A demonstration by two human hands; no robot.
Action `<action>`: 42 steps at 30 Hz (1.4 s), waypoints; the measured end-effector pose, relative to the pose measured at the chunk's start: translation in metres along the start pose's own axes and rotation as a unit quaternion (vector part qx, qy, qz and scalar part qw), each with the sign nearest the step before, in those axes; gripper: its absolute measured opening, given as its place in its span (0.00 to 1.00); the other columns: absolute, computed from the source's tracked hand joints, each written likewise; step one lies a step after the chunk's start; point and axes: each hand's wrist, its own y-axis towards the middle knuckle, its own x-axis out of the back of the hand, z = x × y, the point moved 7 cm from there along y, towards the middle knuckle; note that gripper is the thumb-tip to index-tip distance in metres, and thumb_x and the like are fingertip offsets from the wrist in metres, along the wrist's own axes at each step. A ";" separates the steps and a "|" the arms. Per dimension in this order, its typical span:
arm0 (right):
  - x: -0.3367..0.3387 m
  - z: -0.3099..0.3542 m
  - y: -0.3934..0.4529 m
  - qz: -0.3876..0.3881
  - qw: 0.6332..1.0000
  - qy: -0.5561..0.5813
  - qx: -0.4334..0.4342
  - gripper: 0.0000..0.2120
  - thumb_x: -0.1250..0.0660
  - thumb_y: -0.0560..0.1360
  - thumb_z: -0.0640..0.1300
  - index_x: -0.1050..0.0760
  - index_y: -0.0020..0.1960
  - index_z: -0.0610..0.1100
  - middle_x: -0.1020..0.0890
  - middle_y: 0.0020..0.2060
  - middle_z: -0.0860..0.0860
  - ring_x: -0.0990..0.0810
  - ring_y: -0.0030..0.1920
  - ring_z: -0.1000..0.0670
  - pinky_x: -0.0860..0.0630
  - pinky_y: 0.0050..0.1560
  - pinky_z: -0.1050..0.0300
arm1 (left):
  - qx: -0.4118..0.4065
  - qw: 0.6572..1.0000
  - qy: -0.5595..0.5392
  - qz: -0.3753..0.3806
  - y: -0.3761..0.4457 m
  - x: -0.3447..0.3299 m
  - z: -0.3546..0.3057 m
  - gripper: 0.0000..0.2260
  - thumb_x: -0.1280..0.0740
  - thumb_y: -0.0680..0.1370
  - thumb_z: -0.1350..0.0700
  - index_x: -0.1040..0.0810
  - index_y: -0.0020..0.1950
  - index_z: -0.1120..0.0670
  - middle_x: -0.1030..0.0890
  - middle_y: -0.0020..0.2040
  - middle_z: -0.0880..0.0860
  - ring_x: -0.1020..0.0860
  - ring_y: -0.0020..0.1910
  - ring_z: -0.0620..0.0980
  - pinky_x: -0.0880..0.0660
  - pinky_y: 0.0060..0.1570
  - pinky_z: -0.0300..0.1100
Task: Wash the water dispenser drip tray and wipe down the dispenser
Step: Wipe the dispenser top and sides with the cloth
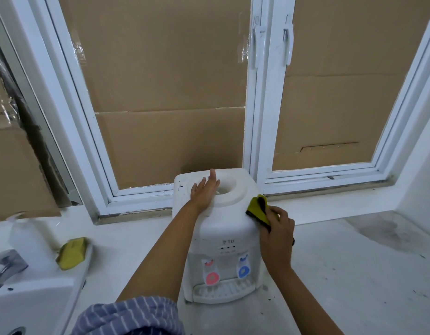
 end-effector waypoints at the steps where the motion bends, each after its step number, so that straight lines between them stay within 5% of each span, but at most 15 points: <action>1: 0.000 0.002 -0.003 0.003 1.000 0.011 0.000 0.20 0.35 0.78 0.43 0.27 0.70 0.48 0.27 0.63 0.48 0.32 0.57 0.50 0.26 0.53 0.50 | -0.007 1.000 0.010 -0.001 0.000 0.000 -0.002 0.36 0.66 0.76 0.32 0.36 0.75 0.45 0.48 0.79 0.47 0.58 0.78 0.47 0.65 0.75 0.50; 5: -0.014 0.016 -0.034 0.026 0.999 -0.020 0.016 0.29 0.50 0.78 0.67 0.34 0.74 0.56 0.38 0.73 0.51 0.39 0.69 0.48 0.35 0.68 0.49 | -0.033 0.997 0.063 -0.004 -0.001 -0.001 -0.005 0.28 0.64 0.81 0.40 0.44 0.78 0.48 0.44 0.79 0.47 0.55 0.79 0.48 0.62 0.76 0.51; 7: -0.023 0.016 -0.044 0.017 0.999 -0.020 0.029 0.27 0.53 0.80 0.65 0.39 0.76 0.58 0.40 0.76 0.50 0.39 0.72 0.45 0.38 0.71 0.45 | -0.033 0.996 0.079 -0.006 -0.001 0.000 -0.004 0.31 0.65 0.79 0.37 0.46 0.78 0.48 0.44 0.79 0.47 0.55 0.79 0.49 0.61 0.76 0.51; 10: -0.030 0.013 -0.048 0.015 0.997 -0.059 0.045 0.25 0.51 0.81 0.60 0.39 0.76 0.57 0.42 0.78 0.49 0.40 0.75 0.43 0.41 0.71 0.40 | -0.016 0.998 0.057 -0.030 0.006 0.003 0.001 0.53 0.70 0.61 0.20 0.38 0.76 0.45 0.44 0.79 0.47 0.55 0.79 0.49 0.63 0.75 0.51; 15: -0.006 0.015 -0.034 -0.007 0.998 -0.046 0.047 0.23 0.54 0.81 0.61 0.26 0.67 0.59 0.36 0.74 0.54 0.43 0.77 0.49 0.54 0.74 0.42 | -0.003 1.000 0.026 -0.015 -0.004 0.001 -0.006 0.39 0.66 0.74 0.29 0.34 0.74 0.45 0.45 0.79 0.48 0.56 0.78 0.46 0.65 0.74 0.49; 20: 0.008 0.024 -0.006 0.006 1.000 -0.024 0.016 0.18 0.50 0.80 0.58 0.21 0.56 0.60 0.27 0.59 0.60 0.32 0.65 0.54 0.49 0.68 0.48 | -0.016 0.999 0.030 -0.011 -0.016 0.001 -0.016 0.33 0.65 0.80 0.37 0.34 0.75 0.49 0.47 0.79 0.48 0.57 0.78 0.46 0.65 0.73 0.46; 23: -0.004 0.034 -0.013 0.029 0.992 -0.073 0.094 0.19 0.49 0.81 0.56 0.24 0.64 0.55 0.28 0.68 0.58 0.36 0.73 0.53 0.49 0.73 0.44 | -0.020 0.999 0.035 -0.013 -0.021 0.003 -0.020 0.33 0.65 0.80 0.37 0.34 0.75 0.49 0.47 0.79 0.49 0.56 0.78 0.46 0.65 0.74 0.46; 26: -0.028 0.034 -0.029 0.087 0.979 -0.095 0.159 0.24 0.53 0.83 0.55 0.38 0.77 0.50 0.40 0.77 0.55 0.47 0.79 0.53 0.50 0.77 0.44 | -0.018 0.999 0.035 -0.006 -0.025 0.001 -0.023 0.30 0.63 0.81 0.40 0.36 0.76 0.50 0.47 0.79 0.49 0.56 0.78 0.46 0.64 0.73 0.44; 29: -0.032 0.028 -0.019 0.094 0.973 -0.138 0.162 0.25 0.56 0.83 0.54 0.44 0.79 0.50 0.44 0.79 0.52 0.51 0.79 0.50 0.52 0.78 0.42 | -0.023 0.999 0.042 -0.005 -0.026 0.001 -0.022 0.31 0.63 0.81 0.39 0.36 0.76 0.50 0.46 0.79 0.47 0.55 0.78 0.45 0.64 0.73 0.44; 33: -0.037 0.020 0.023 0.090 0.984 -0.143 0.056 0.26 0.60 0.82 0.57 0.38 0.76 0.53 0.35 0.75 0.53 0.43 0.77 0.48 0.44 0.74 0.39 | -0.013 0.999 0.049 -0.018 -0.026 0.003 -0.019 0.30 0.61 0.81 0.39 0.40 0.77 0.51 0.47 0.79 0.49 0.55 0.78 0.46 0.63 0.74 0.45; 36: -0.045 0.009 0.050 0.125 0.981 -0.150 -0.003 0.24 0.53 0.82 0.57 0.38 0.76 0.53 0.34 0.75 0.52 0.39 0.76 0.46 0.41 0.73 0.39 | -0.023 0.996 0.079 -0.017 -0.022 0.002 -0.019 0.31 0.62 0.81 0.38 0.41 0.78 0.51 0.46 0.79 0.50 0.55 0.78 0.46 0.64 0.74 0.46; 42: -0.033 0.019 0.029 0.021 0.994 -0.096 0.038 0.21 0.48 0.81 0.54 0.31 0.72 0.51 0.26 0.68 0.51 0.29 0.69 0.47 0.30 0.66 0.46 | -0.030 0.994 0.104 -0.026 -0.016 0.001 -0.014 0.31 0.62 0.80 0.37 0.41 0.78 0.50 0.46 0.79 0.49 0.54 0.78 0.45 0.64 0.75 0.47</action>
